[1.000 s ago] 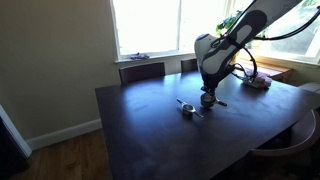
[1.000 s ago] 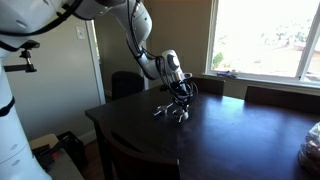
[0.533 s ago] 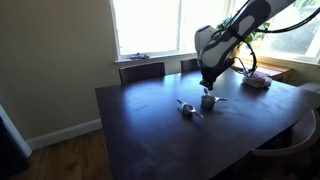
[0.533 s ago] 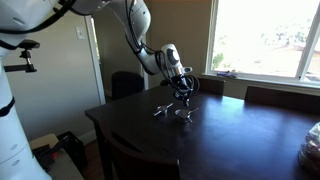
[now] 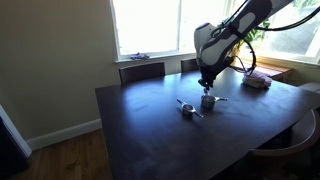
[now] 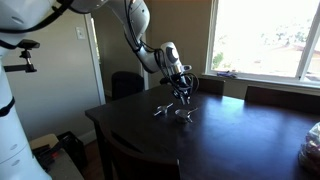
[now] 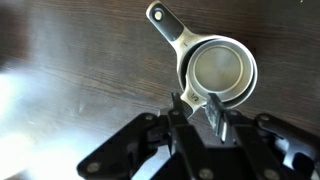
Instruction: Unstack the pots on the table
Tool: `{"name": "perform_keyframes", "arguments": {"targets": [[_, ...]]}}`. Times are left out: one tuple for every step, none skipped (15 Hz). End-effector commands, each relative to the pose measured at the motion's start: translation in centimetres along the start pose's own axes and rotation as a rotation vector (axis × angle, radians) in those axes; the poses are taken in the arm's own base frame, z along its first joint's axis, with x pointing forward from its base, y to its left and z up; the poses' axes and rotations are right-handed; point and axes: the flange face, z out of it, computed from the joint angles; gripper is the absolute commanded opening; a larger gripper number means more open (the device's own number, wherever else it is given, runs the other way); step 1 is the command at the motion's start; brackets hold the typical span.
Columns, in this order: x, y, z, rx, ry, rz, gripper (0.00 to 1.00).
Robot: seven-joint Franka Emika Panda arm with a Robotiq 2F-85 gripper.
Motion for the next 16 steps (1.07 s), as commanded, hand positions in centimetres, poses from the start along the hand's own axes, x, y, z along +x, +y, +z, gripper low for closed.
{"name": "perform_keyframes", "arguments": {"targets": [[-0.4, 0.2, 0.6, -0.017, -0.028, -0.001, 0.62], [-0.3, 0.1, 1.0, -0.019, -0.026, -0.002, 0.67], [-0.3, 0.0, 1.5, -0.022, -0.027, -0.003, 0.74], [-0.2, 0.0, 1.9, -0.024, -0.028, 0.000, 0.77], [0.0, 0.0, 2.3, -0.020, -0.029, 0.027, 0.87], [0.1, 0.1, 2.5, -0.017, -0.029, 0.043, 0.89], [0.3, 0.5, 2.4, 0.003, -0.026, 0.090, 0.89], [0.6, 0.7, 2.4, 0.018, -0.029, 0.122, 0.90], [1.0, 1.0, 2.4, 0.043, -0.031, 0.173, 0.90], [1.3, 1.3, 2.3, 0.063, -0.035, 0.223, 0.82], [1.6, 1.8, 2.3, 0.089, -0.039, 0.274, 0.78], [1.9, 2.2, 2.2, 0.107, -0.037, 0.322, 0.74], [2.2, 2.6, 2.5, 0.123, -0.039, 0.373, 0.75], [2.5, 2.9, 2.6, 0.132, -0.036, 0.410, 0.77], [2.7, 3.2, 3.2, 0.136, -0.035, 0.451, 0.77], [2.9, 3.4, 3.4, 0.141, -0.032, 0.481, 0.80]]}}
